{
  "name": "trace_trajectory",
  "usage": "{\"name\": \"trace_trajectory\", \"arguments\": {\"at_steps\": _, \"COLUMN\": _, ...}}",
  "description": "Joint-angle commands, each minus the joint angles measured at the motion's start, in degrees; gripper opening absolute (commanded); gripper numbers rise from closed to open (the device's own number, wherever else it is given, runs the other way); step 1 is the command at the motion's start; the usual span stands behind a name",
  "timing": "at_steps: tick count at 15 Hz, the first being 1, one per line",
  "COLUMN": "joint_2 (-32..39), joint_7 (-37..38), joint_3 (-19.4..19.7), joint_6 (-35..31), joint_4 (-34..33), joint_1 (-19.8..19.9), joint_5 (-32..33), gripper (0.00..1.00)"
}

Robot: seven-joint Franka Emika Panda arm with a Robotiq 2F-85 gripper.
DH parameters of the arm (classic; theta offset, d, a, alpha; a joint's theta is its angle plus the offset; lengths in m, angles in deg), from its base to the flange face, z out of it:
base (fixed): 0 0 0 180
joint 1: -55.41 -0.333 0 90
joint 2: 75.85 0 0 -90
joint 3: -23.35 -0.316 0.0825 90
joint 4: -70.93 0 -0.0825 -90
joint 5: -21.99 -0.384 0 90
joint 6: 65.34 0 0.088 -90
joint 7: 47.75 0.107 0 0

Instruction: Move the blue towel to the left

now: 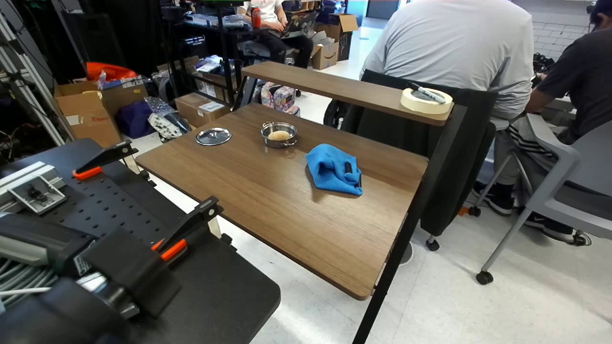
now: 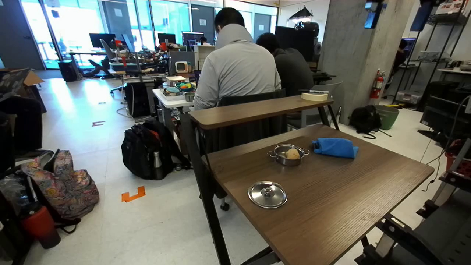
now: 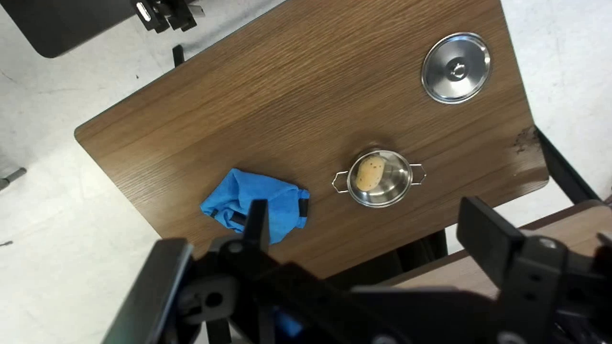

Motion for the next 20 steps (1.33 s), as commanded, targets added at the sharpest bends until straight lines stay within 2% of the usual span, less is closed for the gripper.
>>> {"name": "trace_trajectory", "arguments": {"at_steps": 1, "joint_2": 10.3, "joint_7": 2.6, "joint_3": 3.8, "joint_6": -2.5, "joint_4": -7.9, "joint_1": -0.3, "joint_5": 3.0, "gripper": 1.0}}
{"name": "trace_trajectory", "arguments": {"at_steps": 4, "joint_2": 17.4, "joint_7": 3.1, "joint_3": 7.2, "joint_6": -3.7, "joint_4": -13.4, "joint_1": -1.0, "joint_5": 5.0, "gripper": 1.0}}
{"name": "trace_trajectory", "arguments": {"at_steps": 12, "joint_2": 37.5, "joint_7": 6.9, "joint_3": 15.5, "joint_6": -10.5, "joint_4": -25.8, "joint_1": -3.1, "joint_5": 2.9, "gripper": 1.0}}
{"name": "trace_trajectory", "arguments": {"at_steps": 16, "joint_2": 46.5, "joint_7": 8.3, "joint_3": 18.2, "joint_6": -10.9, "joint_4": -30.9, "joint_1": -3.9, "joint_5": 1.4, "gripper": 1.0}}
{"name": "trace_trajectory", "arguments": {"at_steps": 18, "joint_2": 49.0, "joint_7": 5.9, "joint_3": 18.0, "joint_6": -6.0, "joint_4": -33.4, "joint_1": -3.8, "joint_5": 0.9, "gripper": 1.0}}
{"name": "trace_trajectory", "arguments": {"at_steps": 19, "joint_2": 46.4, "joint_7": 6.5, "joint_3": 18.6, "joint_6": -9.9, "joint_4": -29.3, "joint_1": -4.1, "joint_5": 1.1, "gripper": 1.0}}
{"name": "trace_trajectory", "arguments": {"at_steps": 20, "joint_2": 47.8, "joint_7": 6.3, "joint_3": 18.7, "joint_6": -9.2, "joint_4": -30.3, "joint_1": -4.1, "joint_5": 1.1, "gripper": 1.0}}
